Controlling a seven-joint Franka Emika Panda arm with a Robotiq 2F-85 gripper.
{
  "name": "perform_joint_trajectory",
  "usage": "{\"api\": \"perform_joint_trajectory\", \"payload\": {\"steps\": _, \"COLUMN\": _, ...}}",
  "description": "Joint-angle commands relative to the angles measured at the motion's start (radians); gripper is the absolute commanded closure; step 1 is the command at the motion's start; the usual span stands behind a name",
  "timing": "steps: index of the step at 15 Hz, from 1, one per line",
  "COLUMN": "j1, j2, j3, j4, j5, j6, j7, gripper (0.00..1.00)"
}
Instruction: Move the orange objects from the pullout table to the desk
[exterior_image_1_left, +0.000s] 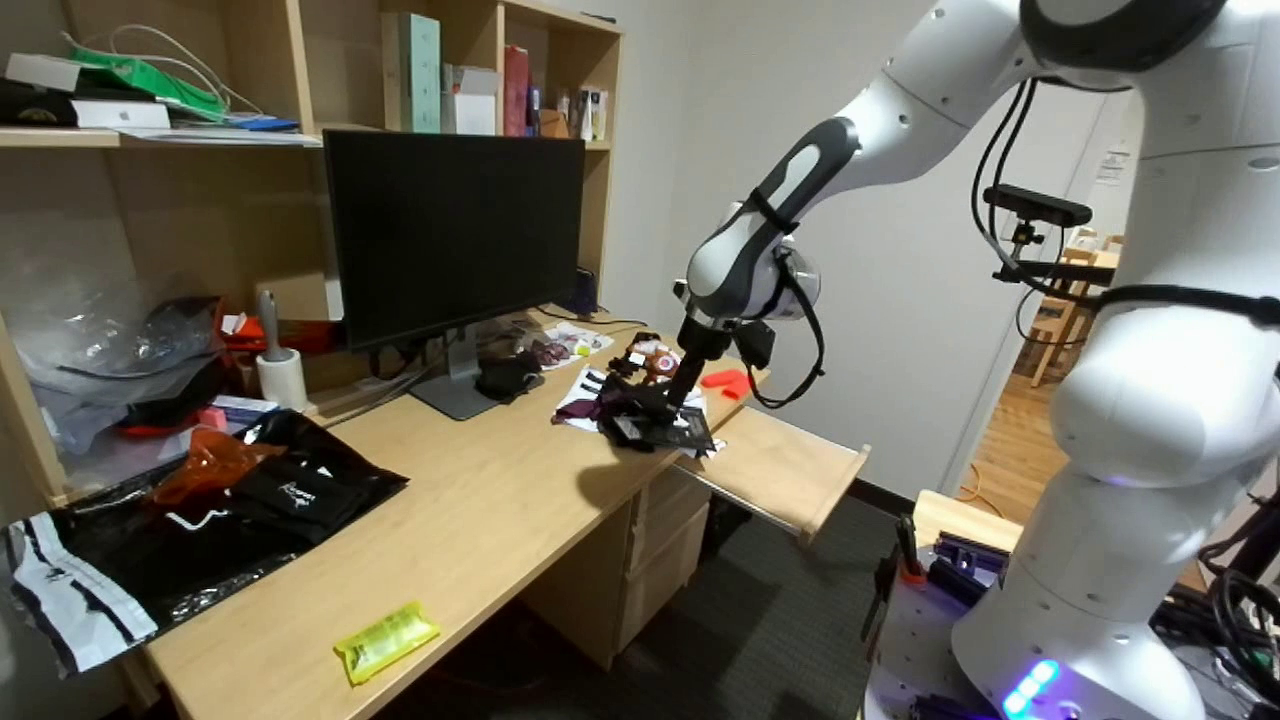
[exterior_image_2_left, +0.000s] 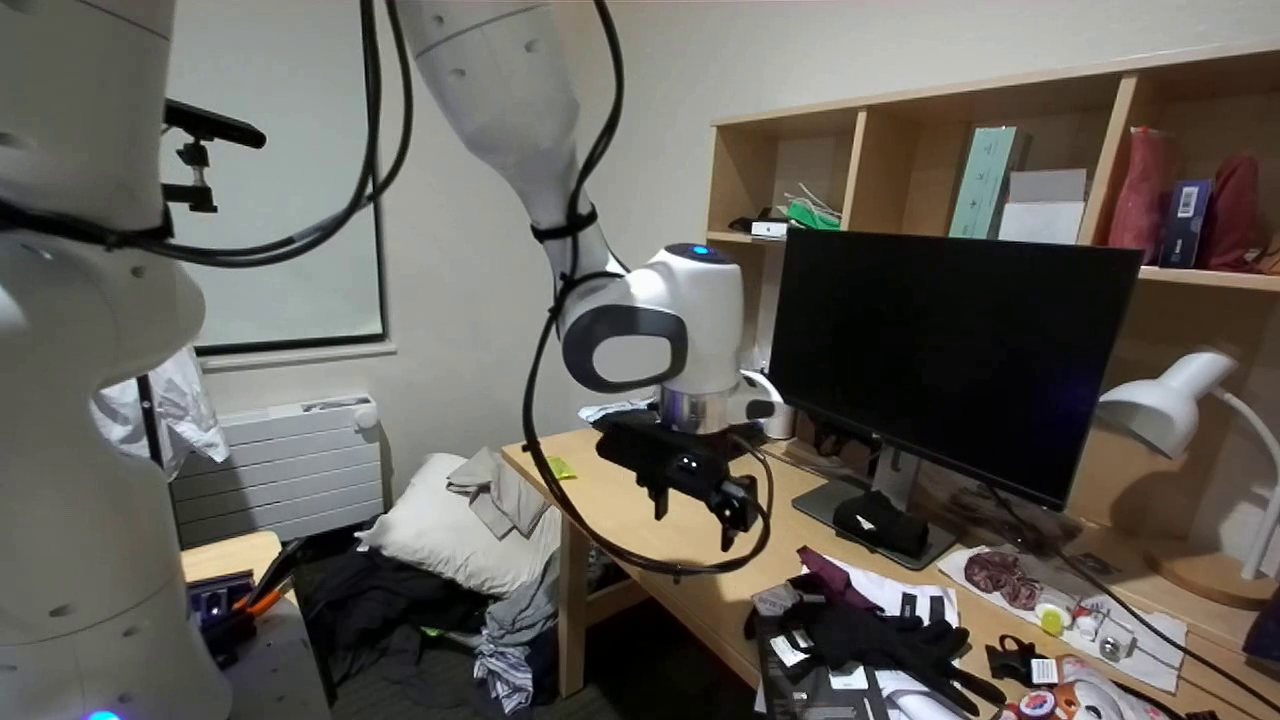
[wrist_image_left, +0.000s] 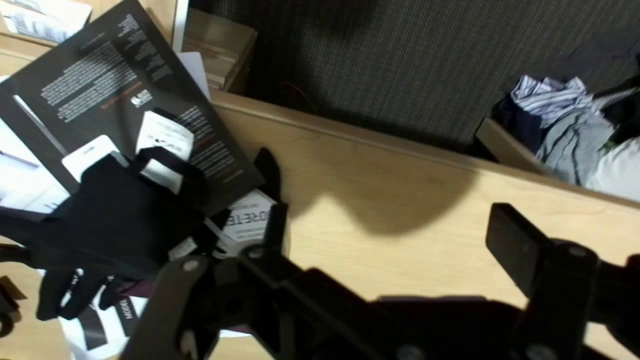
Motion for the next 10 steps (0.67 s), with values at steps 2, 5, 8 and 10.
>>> {"api": "perform_joint_trajectory", "payload": {"steps": 2, "j1": 0.163, "j2": -0.290, "j3": -0.054, "j4": -0.206, "j5": 0.099, "j6": -0.052, "j7": -0.066, "gripper": 0.00}}
{"api": "perform_joint_trajectory", "payload": {"steps": 5, "j1": 0.312, "j2": -0.369, "j3": -0.157, "j4": -0.250, "j5": 0.085, "j6": -0.045, "j7": 0.047, "gripper": 0.00}}
{"api": "perform_joint_trajectory", "payload": {"steps": 8, "j1": 0.388, "j2": -0.348, "j3": -0.232, "j4": -0.232, "j5": 0.049, "j6": -0.039, "j7": 0.055, "gripper": 0.00}}
{"api": "perform_joint_trajectory", "payload": {"steps": 10, "j1": 0.393, "j2": -0.357, "j3": -0.240, "j4": -0.240, "j5": 0.047, "j6": -0.039, "j7": 0.061, "gripper": 0.00}}
